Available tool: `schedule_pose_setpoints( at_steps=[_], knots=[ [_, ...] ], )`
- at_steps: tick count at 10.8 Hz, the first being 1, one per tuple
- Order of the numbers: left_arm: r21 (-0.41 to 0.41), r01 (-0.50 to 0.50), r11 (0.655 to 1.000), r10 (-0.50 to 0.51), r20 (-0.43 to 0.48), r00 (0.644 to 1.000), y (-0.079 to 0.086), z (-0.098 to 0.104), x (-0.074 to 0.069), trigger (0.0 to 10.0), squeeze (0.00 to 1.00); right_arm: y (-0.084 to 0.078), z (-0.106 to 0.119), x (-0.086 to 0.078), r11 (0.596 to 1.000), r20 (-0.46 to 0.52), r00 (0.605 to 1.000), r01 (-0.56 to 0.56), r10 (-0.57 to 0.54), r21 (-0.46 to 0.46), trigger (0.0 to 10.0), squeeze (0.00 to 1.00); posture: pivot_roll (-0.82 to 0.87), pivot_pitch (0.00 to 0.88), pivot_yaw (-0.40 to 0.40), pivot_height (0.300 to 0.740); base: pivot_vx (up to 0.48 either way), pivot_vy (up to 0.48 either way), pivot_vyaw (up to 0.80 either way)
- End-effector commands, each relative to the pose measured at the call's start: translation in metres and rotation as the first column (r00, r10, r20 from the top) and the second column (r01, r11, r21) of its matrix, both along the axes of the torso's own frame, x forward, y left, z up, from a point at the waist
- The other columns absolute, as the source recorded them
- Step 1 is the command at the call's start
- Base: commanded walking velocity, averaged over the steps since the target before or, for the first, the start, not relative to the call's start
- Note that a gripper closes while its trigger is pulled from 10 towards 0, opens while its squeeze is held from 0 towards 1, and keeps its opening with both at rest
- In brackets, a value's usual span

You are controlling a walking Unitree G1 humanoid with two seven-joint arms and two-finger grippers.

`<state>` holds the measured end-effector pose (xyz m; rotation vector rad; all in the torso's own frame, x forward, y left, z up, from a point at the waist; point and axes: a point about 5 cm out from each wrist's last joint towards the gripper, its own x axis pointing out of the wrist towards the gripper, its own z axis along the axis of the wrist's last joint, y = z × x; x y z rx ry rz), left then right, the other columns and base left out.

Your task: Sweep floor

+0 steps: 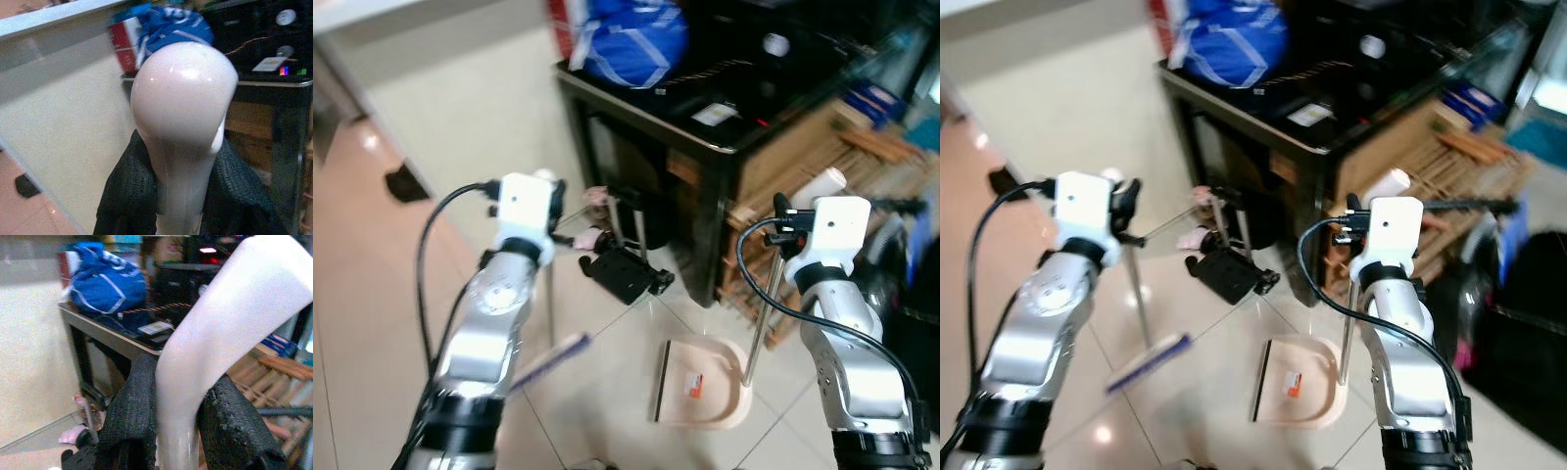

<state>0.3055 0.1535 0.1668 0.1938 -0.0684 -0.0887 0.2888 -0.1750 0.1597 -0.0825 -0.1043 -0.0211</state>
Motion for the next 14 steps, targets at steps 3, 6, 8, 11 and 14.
schedule_pose_setpoints(
  at_steps=[3, 6, 8, 11, 14],
  knots=[
    [0.093, -0.082, 0.992, 0.077, 0.061, 0.995, 0.022, 0.018, -0.019, 10.0, 0.00, 0.007, 0.016, 0.009, 1.000, 0.083, 0.996, -0.014, 0.013, 0.013, 10.0, 0.00, 0.12, 0.000, -0.034, 0.740, 0.000, 0.000, 0.00],
    [0.174, 0.001, 0.985, 0.008, -0.053, 0.999, 0.012, 0.002, -0.022, 10.0, 0.00, 0.004, 0.005, 0.010, 0.996, 0.010, 0.999, 0.041, -0.042, 0.085, 10.0, 0.00, 0.10, 0.000, -0.037, 0.740, 0.000, 0.000, -0.26],
    [0.075, 0.065, 0.995, -0.059, -0.075, 0.995, -0.006, 0.003, -0.018, 10.0, 0.00, -0.008, 0.003, -0.001, 0.993, -0.005, 0.994, 0.105, -0.105, 0.055, 10.0, 0.00, 0.06, 0.000, -0.007, 0.740, 0.000, 0.000, -0.79],
    [0.054, 0.075, 0.996, -0.071, -0.076, 0.995, -0.014, 0.001, -0.014, 10.0, 0.00, -0.010, 0.000, -0.014, 0.994, -0.029, 0.994, 0.106, -0.106, 0.007, 10.0, 0.00, 0.03, 0.000, 0.025, 0.740, 0.000, 0.000, -0.80],
    [0.098, 0.054, 0.994, -0.051, -0.032, 0.998, -0.011, 0.005, -0.016, 10.0, 0.00, -0.005, -0.009, -0.018, 0.995, -0.083, 0.992, 0.102, -0.100, 0.017, 10.0, 0.00, 0.03, 0.010, 0.023, 0.740, 0.000, 0.000, 0.00]
  ],
)
